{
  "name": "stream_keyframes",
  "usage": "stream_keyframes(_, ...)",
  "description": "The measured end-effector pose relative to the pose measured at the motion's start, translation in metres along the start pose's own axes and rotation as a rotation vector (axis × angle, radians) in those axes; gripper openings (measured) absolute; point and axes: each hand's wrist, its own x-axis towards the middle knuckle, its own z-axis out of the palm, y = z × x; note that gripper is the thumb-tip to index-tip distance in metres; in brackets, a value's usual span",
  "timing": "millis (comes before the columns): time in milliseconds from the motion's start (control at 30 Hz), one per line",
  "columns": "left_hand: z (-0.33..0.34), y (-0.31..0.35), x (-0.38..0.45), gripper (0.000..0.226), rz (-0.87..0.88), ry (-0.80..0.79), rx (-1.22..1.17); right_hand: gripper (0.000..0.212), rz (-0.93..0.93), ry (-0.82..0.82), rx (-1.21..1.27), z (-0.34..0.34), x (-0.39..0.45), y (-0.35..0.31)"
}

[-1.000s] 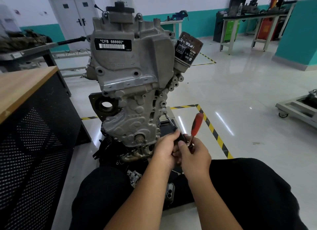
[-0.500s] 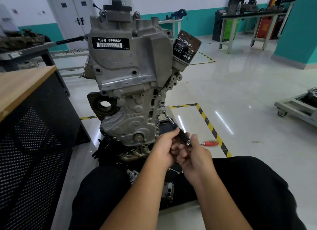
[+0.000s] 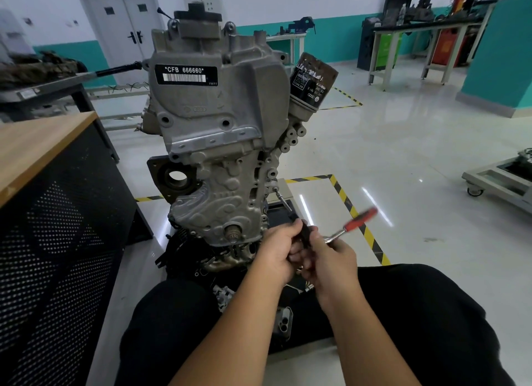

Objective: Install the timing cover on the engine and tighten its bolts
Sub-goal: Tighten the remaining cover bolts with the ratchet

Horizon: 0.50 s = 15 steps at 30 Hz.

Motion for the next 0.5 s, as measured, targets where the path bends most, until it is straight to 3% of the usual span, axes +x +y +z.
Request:
stream_keyframes(33, 0.002, -0.001, -0.001, 0.032, 0.011, 0.018, 0.005, 0.004, -0.166, 0.066, -0.280, -0.003, 0.002, 0.002)
stream_keyframes(67, 0.004, -0.001, -0.002, 0.026, 0.019, 0.039, 0.002, 0.012, -0.304, 0.130, -0.509, -0.006, 0.004, 0.005)
stream_keyframes(100, 0.004, -0.001, -0.003, 0.021, 0.018, 0.054, 0.004, 0.016, -0.391, 0.159, -0.577, -0.007, 0.006, 0.008)
stream_keyframes(167, 0.004, 0.001, -0.005, 0.027, -0.022, 0.048, 0.018, 0.011, -0.362, 0.128, -0.420, -0.001, 0.003, 0.009)
stream_keyframes(267, 0.000, 0.003, -0.006, 0.035, -0.112, -0.013, -0.020, 0.026, 0.016, -0.016, 0.129, 0.004, -0.003, 0.001)
stream_keyframes(333, -0.002, 0.003, -0.003, 0.038, -0.097, -0.018, -0.020, 0.025, 0.101, -0.052, 0.207, 0.001, -0.002, 0.000)
stream_keyframes(433, 0.002, -0.001, -0.001, 0.047, -0.035, 0.021, -0.003, 0.005, -0.255, 0.071, -0.439, -0.006, 0.004, 0.006)
stream_keyframes(500, 0.004, -0.002, -0.003, 0.042, -0.035, 0.047, 0.015, 0.012, -0.397, 0.125, -0.578, -0.006, 0.006, 0.009)
